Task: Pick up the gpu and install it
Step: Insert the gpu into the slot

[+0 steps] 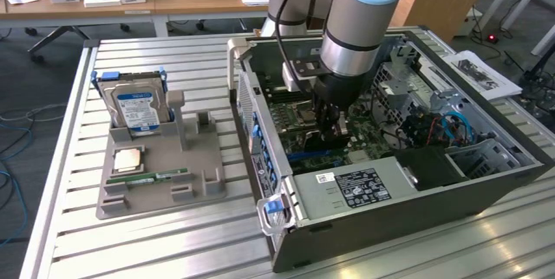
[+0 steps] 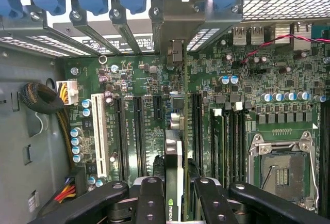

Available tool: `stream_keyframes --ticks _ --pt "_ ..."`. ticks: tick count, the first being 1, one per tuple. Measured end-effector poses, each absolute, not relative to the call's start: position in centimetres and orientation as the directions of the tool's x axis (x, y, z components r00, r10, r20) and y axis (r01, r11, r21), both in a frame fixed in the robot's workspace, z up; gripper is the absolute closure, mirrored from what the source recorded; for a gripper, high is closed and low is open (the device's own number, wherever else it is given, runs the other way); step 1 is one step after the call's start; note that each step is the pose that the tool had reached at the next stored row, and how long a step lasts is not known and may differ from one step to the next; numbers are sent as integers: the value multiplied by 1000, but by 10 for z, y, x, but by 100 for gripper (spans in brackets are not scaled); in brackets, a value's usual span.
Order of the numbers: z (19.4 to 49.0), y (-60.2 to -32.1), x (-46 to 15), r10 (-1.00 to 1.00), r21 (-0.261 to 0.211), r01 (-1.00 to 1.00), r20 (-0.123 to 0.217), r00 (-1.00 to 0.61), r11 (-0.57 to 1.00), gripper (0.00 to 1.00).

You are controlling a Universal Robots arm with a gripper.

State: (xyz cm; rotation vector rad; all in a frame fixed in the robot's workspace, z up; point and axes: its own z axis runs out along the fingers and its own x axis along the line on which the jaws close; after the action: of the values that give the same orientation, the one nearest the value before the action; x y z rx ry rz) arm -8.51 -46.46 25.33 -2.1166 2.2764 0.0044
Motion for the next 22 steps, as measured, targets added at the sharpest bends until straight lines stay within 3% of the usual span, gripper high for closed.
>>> stream_keyframes --ticks 22 --pt "251 -465 -85 -998 -20 -998 -27 -65 66 73"
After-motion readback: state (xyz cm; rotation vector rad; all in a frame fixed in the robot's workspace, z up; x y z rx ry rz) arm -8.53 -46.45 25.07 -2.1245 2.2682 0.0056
